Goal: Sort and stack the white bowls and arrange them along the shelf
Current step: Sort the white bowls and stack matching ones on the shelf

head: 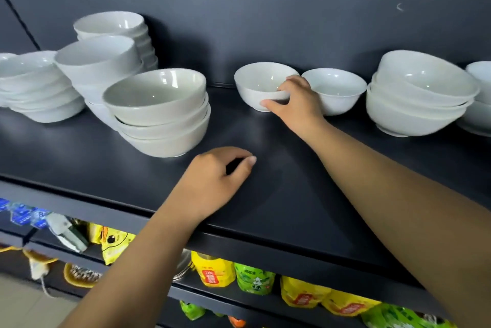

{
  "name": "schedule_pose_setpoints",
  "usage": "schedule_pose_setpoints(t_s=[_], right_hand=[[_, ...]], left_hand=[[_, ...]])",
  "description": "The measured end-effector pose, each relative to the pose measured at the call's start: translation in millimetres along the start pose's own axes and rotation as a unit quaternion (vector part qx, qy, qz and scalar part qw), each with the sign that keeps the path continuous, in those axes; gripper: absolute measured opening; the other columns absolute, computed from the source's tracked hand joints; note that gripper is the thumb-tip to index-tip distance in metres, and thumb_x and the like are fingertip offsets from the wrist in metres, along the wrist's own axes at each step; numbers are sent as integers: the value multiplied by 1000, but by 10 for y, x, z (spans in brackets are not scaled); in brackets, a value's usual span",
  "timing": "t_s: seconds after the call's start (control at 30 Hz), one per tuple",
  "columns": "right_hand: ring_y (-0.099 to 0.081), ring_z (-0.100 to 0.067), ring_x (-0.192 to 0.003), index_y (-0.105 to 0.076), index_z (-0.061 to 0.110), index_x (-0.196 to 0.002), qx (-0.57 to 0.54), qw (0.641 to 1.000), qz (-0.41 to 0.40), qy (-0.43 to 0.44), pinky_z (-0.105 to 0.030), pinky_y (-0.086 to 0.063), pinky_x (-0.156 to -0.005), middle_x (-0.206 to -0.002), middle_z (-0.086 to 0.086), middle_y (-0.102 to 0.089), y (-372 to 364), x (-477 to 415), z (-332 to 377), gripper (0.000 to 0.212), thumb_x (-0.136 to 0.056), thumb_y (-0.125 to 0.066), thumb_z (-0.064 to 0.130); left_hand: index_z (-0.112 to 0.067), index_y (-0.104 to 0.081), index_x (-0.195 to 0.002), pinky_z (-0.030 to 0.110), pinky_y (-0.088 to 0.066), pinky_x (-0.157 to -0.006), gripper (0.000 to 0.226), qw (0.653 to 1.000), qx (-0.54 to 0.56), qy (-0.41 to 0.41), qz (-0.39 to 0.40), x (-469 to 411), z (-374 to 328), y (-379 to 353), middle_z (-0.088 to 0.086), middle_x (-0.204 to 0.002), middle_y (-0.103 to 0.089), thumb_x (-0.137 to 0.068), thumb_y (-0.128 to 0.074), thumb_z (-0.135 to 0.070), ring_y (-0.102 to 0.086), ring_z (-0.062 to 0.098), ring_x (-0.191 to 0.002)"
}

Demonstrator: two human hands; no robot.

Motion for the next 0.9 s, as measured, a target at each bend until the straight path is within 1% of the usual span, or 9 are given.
schedule_pose_setpoints(t_s=[0.1,0.2,0.3,0.4,0.47,0.57,0.67,0.73,0.9], right_hand=[[-45,-12,-112,-55,11,-87,-65,997,34,19,-13,-28,-80,-123,-4,-48,155,188,23,22,-78,-72,23],[-44,-3,-106,-47,28,-70,-103,989,99,40,-10,-33,-86,-117,5,-47,339,533,29,31,-72,-76,17],[-44,-1,-114,-50,32,-79,-183,972,141,40,-15,-34,-100,-118,16,-45,525,899,-8,36,-67,-79,12],[-44,-2,-119,-44,32,-114,-270,950,158,-9,-14,-38,-101,-132,13,-39,577,1123,-90,65,-63,-79,12],[-48,2,-115,-34,27,-131,-326,930,162,-48,-16,-42,-97,-130,13,-43,591,1182,-131,82,-63,-76,12],[-55,1,-108,-42,22,-130,-405,896,150,-103,-24,-46,-95,-114,16,-53,649,1200,-193,77,-60,-74,15],[-59,-3,-103,-57,27,-107,-465,866,150,-105,-27,-50,-92,-104,17,-64,707,1197,-173,45,-67,-75,15],[-58,-7,-109,-59,27,-104,-512,843,131,-104,-31,-49,-94,-110,13,-64,764,1176,-149,35,-71,-67,21],[-61,-5,-103,-64,26,-93,-565,816,75,-98,-28,-52,-88,-99,14,-67,1066,1231,-85,23,-73,-67,37]], left_hand=[[-14,-63,-115,2,-34,-84,31,996,62,58,-24,-5,128,54,-10,-106,-61,-88,-58,-29,-56,0,-103],[-14,-33,-142,19,-33,-101,77,978,168,126,-1,-13,292,-41,-2,-137,-45,-78,-64,-44,-43,5,-122],[-23,-19,-147,26,-27,-110,118,981,149,100,67,-42,214,-157,-15,-146,-30,-52,-66,-76,-33,-2,-129],[-28,-32,-140,35,-32,-111,101,981,160,33,108,-111,9,-265,-16,-139,-45,-55,-64,-73,-39,0,-129],[-26,-39,-136,36,-36,-108,93,978,183,22,96,-161,-79,-311,-14,-132,-52,-58,-67,-67,-46,2,-124],[-24,-49,-128,31,-43,-101,94,974,212,50,60,-207,-154,-331,-12,-124,-59,-51,-69,-73,-54,2,-115],[-19,-51,-123,9,-45,-82,86,964,255,73,1,-197,-337,-265,-14,-113,-62,-55,-72,-68,-57,-5,-101],[-17,-45,-121,2,-44,-70,82,953,288,94,-31,-191,-468,-232,-17,-107,-56,-58,-66,-65,-53,-9,-94],[-21,-37,-113,11,-41,-67,83,942,307,112,-74,-204,-847,-129,-19,-103,-48,-51,-54,-74,-49,-9,-91]])
Point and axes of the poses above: each hand's wrist, its own x-axis away from the middle knuckle, its own y-axis out of the back of the hand, z = x × y, the point moved 9 cm from there along -x, towards the middle knuckle
